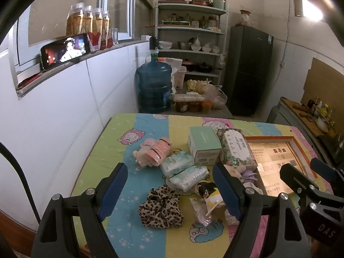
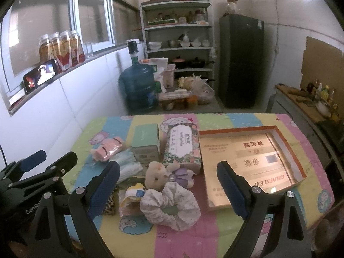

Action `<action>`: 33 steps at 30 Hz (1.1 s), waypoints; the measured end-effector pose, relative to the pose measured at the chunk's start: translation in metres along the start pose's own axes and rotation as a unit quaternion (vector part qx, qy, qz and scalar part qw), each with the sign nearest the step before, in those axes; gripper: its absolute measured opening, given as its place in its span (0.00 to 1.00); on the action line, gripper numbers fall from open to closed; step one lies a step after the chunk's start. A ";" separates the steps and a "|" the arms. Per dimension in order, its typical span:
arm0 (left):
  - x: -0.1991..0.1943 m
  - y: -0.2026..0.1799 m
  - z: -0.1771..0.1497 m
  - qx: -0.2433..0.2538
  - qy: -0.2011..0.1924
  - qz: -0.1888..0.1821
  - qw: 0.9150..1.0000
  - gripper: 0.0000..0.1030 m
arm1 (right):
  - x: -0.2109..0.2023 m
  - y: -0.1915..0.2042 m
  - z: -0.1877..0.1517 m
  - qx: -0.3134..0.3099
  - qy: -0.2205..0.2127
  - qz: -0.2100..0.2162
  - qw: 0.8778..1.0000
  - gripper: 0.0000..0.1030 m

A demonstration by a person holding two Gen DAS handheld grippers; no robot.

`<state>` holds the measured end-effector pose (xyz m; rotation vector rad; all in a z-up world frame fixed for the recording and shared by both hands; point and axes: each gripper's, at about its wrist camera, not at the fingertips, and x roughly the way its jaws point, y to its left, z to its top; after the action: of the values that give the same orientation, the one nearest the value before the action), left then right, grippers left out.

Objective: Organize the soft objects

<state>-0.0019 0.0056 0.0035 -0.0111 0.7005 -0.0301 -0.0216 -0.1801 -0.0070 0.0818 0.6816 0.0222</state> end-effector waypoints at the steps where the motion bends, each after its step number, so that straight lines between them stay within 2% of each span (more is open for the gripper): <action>1: 0.000 0.000 0.000 0.000 0.000 0.000 1.000 0.79 | 0.000 0.000 0.000 0.000 0.000 0.001 1.000 0.90; 33: 0.003 -0.001 -0.004 -0.001 0.003 0.000 1.000 0.79 | -0.001 0.007 -0.001 0.001 0.003 0.007 1.000 0.90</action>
<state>-0.0021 0.0048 -0.0014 -0.0130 0.7062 -0.0301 -0.0227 -0.1731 -0.0064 0.0893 0.6865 0.0353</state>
